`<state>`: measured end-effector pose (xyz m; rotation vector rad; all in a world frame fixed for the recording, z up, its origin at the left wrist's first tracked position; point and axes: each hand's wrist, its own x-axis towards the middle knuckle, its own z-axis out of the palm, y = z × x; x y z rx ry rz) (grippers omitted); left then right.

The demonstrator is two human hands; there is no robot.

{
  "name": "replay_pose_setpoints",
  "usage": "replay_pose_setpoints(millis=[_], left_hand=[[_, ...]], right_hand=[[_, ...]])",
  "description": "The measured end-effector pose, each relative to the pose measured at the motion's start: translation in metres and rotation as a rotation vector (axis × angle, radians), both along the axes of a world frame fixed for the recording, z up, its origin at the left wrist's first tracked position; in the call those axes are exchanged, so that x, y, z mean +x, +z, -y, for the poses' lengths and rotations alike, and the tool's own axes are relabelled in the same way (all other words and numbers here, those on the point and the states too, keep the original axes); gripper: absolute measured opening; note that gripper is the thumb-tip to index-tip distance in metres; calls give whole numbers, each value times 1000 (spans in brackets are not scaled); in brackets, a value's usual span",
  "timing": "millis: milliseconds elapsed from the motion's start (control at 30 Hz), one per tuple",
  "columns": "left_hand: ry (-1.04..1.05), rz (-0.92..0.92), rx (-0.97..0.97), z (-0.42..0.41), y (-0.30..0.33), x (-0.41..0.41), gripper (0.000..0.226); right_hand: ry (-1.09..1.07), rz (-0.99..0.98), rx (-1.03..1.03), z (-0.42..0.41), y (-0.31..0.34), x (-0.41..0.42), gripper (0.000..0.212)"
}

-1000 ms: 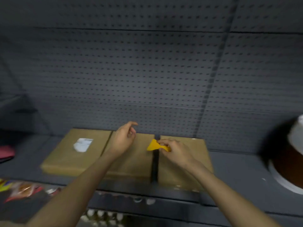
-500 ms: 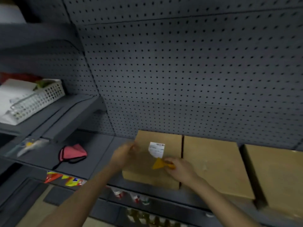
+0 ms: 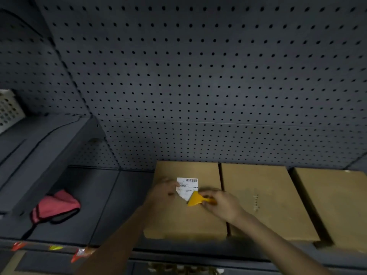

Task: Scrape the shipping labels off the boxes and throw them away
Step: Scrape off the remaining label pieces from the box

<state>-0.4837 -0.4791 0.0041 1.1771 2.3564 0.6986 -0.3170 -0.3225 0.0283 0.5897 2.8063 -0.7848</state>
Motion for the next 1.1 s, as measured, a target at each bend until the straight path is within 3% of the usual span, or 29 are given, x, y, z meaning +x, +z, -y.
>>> replay_pose_setpoints(millis=[100, 500, 700, 967, 1100], left_hand=[[-33, 57, 0, -8, 1, -14, 16], [-247, 142, 6, -44, 4, -47, 11], [-121, 306, 110, -65, 8, -49, 25], [55, 409, 176, -86, 7, -46, 21], [191, 474, 224, -90, 10, -52, 22]], right_hand=[[-39, 17, 9, 6, -4, -7, 37], [-238, 53, 0, 18, 4, -20, 38], [-298, 58, -1, 10, 13, -21, 33], [-315, 23, -52, -6, 19, -11, 31], [-287, 65, 29, -16, 25, -2, 38]])
